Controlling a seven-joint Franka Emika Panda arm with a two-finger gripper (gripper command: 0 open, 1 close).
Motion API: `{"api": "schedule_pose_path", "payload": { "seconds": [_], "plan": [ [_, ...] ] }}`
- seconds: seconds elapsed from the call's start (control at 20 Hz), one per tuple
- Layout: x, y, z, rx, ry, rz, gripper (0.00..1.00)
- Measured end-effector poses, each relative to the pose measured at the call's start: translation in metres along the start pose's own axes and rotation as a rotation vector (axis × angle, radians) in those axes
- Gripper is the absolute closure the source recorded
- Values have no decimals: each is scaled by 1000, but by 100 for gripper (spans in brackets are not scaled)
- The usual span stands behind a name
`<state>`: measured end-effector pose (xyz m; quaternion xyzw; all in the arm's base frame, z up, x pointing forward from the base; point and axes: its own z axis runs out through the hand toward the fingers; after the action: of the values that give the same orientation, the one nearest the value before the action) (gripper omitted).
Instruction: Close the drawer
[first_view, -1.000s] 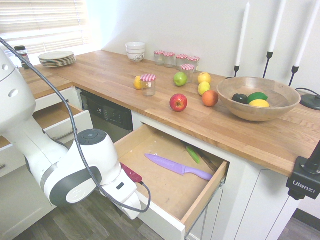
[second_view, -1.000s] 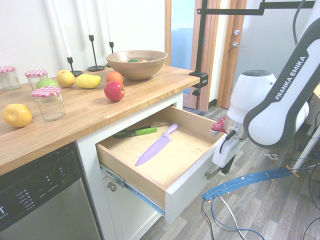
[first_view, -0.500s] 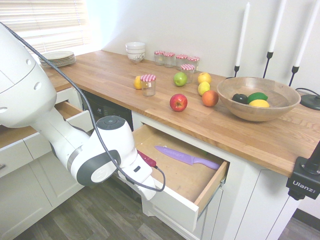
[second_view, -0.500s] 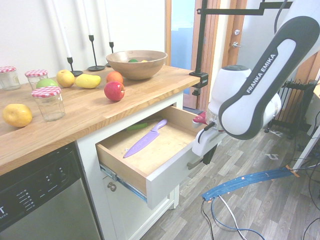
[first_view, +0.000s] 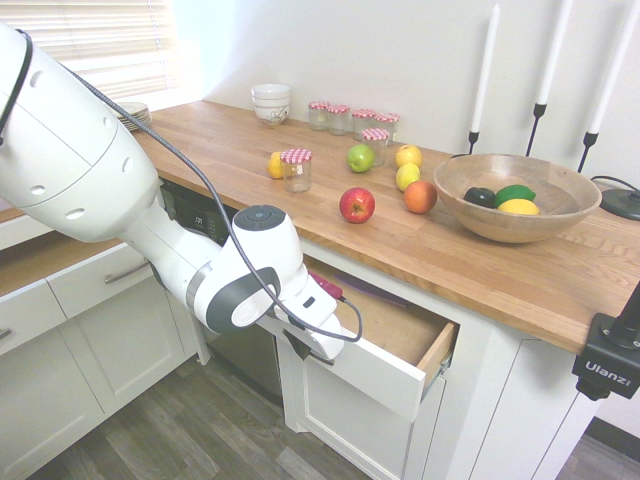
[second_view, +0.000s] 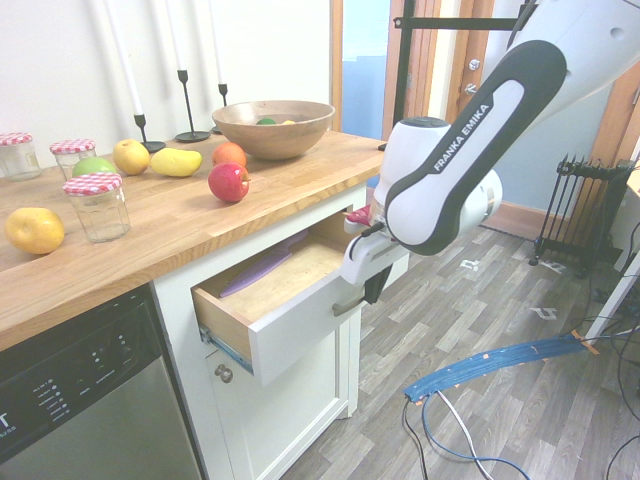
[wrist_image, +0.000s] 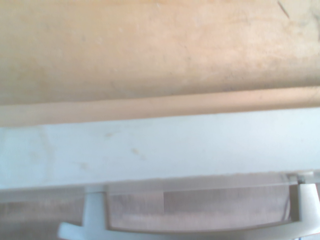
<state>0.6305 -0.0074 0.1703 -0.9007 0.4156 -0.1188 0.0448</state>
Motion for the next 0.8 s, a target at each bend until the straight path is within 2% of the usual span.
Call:
{"api": "schedule_pose_path", "payload": {
  "seconds": [0.4,0.8],
  "plan": [
    [38,-33,3,22,57,41,100],
    [45,-61,13,20,62,43,100]
  ]
}}
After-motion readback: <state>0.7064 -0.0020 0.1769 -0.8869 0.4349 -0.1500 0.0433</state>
